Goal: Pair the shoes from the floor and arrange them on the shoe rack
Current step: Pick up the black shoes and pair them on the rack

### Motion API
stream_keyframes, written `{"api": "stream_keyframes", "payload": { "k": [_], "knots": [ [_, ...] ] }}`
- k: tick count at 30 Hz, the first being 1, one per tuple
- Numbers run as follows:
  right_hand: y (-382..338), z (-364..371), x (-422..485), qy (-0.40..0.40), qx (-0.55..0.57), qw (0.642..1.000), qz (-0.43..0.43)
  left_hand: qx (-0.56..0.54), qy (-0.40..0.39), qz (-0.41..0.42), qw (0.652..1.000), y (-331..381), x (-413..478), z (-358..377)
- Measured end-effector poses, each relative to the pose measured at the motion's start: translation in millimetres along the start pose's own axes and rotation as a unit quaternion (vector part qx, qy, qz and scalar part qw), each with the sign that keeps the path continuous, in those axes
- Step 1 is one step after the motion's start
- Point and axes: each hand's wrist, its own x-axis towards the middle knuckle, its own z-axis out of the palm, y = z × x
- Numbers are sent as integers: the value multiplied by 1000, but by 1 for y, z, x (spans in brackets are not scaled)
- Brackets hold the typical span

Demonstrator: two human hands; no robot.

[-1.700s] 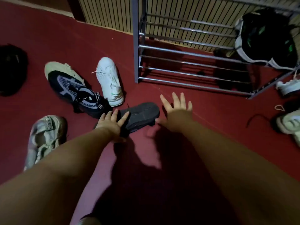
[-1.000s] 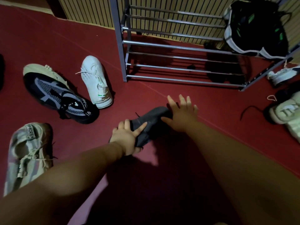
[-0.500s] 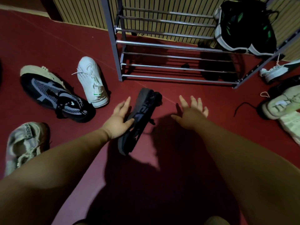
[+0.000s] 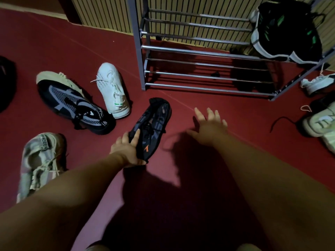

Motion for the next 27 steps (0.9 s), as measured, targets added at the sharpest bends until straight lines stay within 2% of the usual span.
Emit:
{"api": "stream_keyframes", "payload": {
  "k": [6, 13, 16, 19, 23, 27],
  "knots": [
    [-6, 6, 0, -7, -5, 1000, -7, 80, 39, 89, 992, 9, -3, 11],
    [3, 4, -4, -2, -25, 1000, -14, 85, -2, 191, 978, 56, -9, 9],
    [15, 1, -8, -5, -35, 999, -12, 61, -17, 190, 980, 77, -7, 3],
    [30, -3, -13, -9, -19, 1000, 10, 35, -12, 152, 988, 91, -4, -6],
    [56, -17, -18, -10, 16, 998, 56, 93, 42, 152, 983, 116, -2, -25],
    [90, -35, -24, 24, 66, 992, 107, 145, 84, 170, 971, 150, -8, -49]
  ]
}}
